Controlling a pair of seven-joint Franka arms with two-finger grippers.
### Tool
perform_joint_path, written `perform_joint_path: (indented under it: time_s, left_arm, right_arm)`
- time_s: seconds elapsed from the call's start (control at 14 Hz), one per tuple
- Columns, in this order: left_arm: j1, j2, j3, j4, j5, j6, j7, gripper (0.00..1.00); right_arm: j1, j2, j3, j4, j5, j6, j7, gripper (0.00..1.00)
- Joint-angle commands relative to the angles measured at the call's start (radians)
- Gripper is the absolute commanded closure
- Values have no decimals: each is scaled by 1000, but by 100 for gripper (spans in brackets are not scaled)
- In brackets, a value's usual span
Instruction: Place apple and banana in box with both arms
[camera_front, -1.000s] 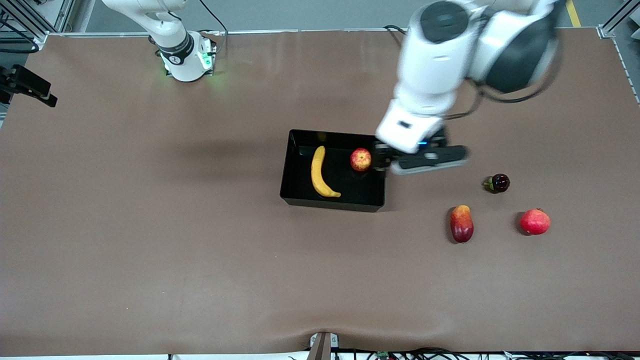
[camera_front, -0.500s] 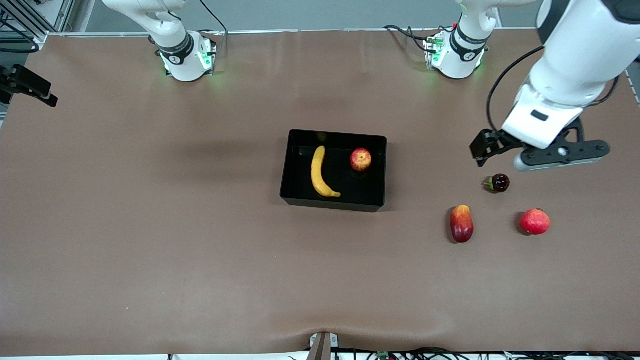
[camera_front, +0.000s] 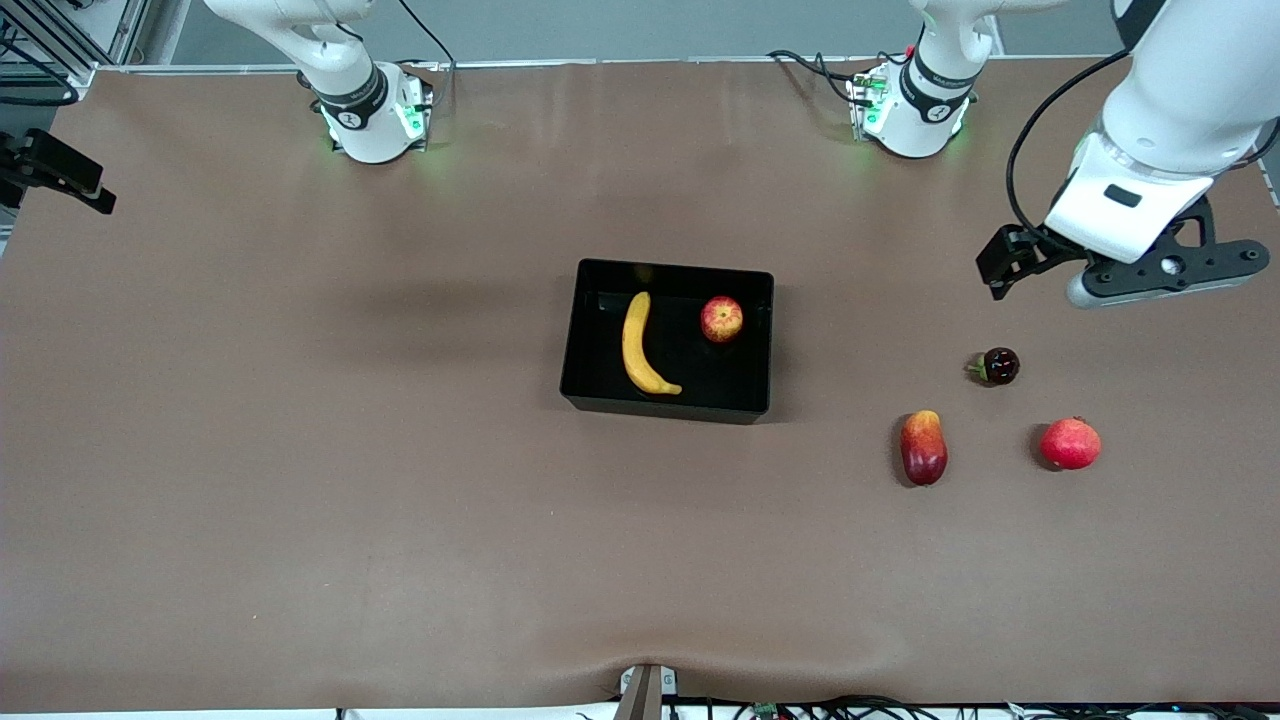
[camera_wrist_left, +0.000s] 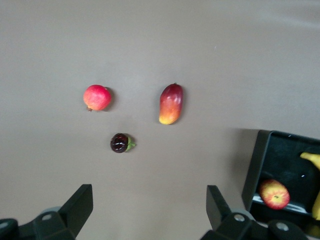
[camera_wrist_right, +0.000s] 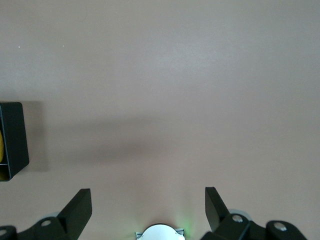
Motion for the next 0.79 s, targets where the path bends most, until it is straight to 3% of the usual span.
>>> perform_joint_path:
  time_s: [0.0, 0.14, 0.71]
  left_arm:
    - [47, -49, 0, -32, -24, -32, 58, 0]
    - [82, -62, 2, -46, -85, -46, 67, 0]
    - [121, -57, 2, -29, -95, -62, 138, 0]
  right_arm:
    - [2, -9, -3, 4, 18, -10, 0, 0]
    - [2, -9, -3, 4, 18, -10, 0, 0]
    - [2, -9, -3, 4, 18, -10, 0, 0]
